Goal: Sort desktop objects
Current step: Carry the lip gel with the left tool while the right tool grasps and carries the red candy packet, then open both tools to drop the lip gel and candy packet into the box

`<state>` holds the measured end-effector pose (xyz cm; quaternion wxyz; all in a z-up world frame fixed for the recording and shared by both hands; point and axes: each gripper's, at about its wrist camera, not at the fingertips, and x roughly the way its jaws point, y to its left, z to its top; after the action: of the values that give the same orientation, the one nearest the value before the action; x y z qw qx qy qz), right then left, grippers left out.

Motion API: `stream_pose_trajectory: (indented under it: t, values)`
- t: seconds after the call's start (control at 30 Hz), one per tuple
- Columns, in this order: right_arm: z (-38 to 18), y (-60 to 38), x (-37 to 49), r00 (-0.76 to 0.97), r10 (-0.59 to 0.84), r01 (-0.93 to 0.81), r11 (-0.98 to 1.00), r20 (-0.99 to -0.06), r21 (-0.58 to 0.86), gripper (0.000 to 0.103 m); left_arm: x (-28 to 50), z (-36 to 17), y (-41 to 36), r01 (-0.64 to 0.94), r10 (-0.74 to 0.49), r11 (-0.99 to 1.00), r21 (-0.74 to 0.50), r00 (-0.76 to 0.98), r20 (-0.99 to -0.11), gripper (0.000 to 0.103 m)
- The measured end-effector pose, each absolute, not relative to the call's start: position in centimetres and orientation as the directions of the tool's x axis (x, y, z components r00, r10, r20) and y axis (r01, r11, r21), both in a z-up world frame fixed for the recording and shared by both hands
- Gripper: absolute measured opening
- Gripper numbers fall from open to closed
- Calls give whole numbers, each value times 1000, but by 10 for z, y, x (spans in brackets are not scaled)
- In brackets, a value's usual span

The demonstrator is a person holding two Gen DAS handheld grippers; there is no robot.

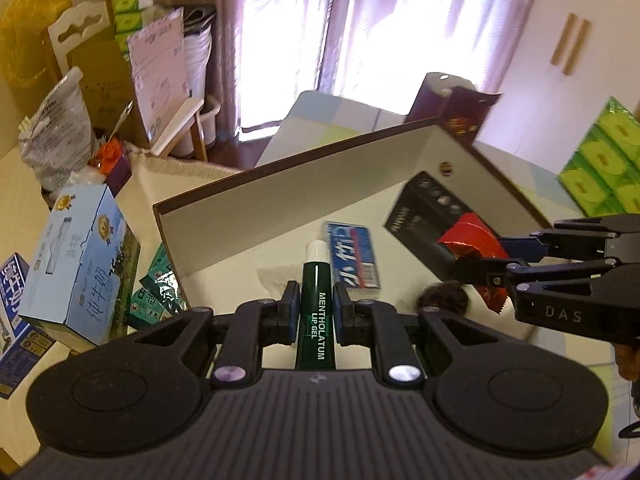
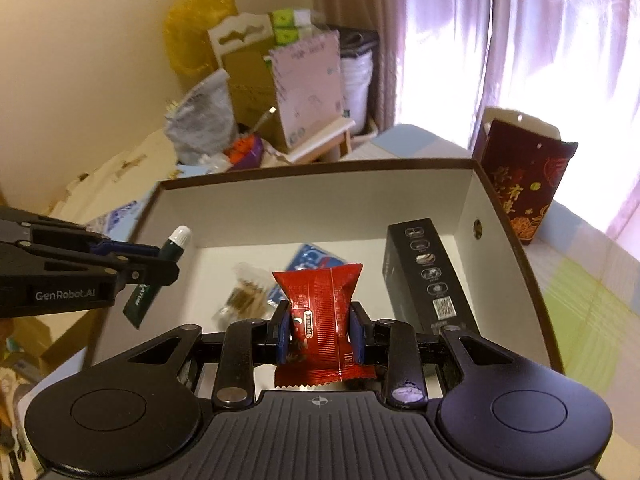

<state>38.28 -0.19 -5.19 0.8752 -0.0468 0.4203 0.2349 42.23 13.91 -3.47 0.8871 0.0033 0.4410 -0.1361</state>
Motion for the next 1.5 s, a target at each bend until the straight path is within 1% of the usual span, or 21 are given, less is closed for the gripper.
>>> stream_pose_trajectory:
  t: [0.23,0.57,0.67,0.8,0.93,1.0,1.03,1.07,1.1,1.13,1.23,1.3,1.37,1.5]
  values:
    - [-74,5,413,514,334,-430,897,-790,100,27,461,-69,136,216,-156,976,-42,546,-823,13]
    - [-93,4,429,494,318,-430,898,-809,90,27,481,-87,133,219,-126,976,-6,542,-831,14]
    - [-93,3,429,498,314,-433,898,-808,82,27,481,-87,130,229,-115,973,16,546,-830,14]
    - [-92,4,427,514,312,-447,893,-799,60,27,482,-87,129,230,-125,973,4,543,-830,14]
    - [-90,7,424,562,321,-462,886,-762,32,27,480,-85,129,233,-133,973,-2,546,-827,14]
    - [-89,9,423,575,322,-469,883,-752,20,31,478,-83,130,234,-134,972,-3,549,-825,14]
    - [-88,8,422,582,322,-469,883,-747,15,38,477,-82,130,235,-136,972,-3,551,-824,15]
    - [-87,8,422,588,324,-470,883,-741,13,52,476,-81,130,236,-138,972,-4,554,-821,17]
    - [-86,7,420,597,325,-467,884,-733,11,58,475,-79,131,237,-139,972,-4,557,-819,19]
    - [-85,6,418,606,325,-464,886,-726,10,63,474,-78,131,237,-140,972,-3,560,-817,19]
    - [-81,2,413,602,331,-467,884,-726,16,66,470,-74,132,238,-144,971,-6,566,-812,20]
    - [-77,-2,408,607,331,-464,886,-723,16,70,466,-71,133,239,-150,971,-12,571,-807,24]
    - [-73,-6,402,612,334,-461,887,-717,20,82,460,-68,133,242,-157,970,-16,575,-803,28]
    - [-68,-13,390,602,344,-455,890,-721,45,89,448,-60,131,247,-171,969,-28,580,-796,39]
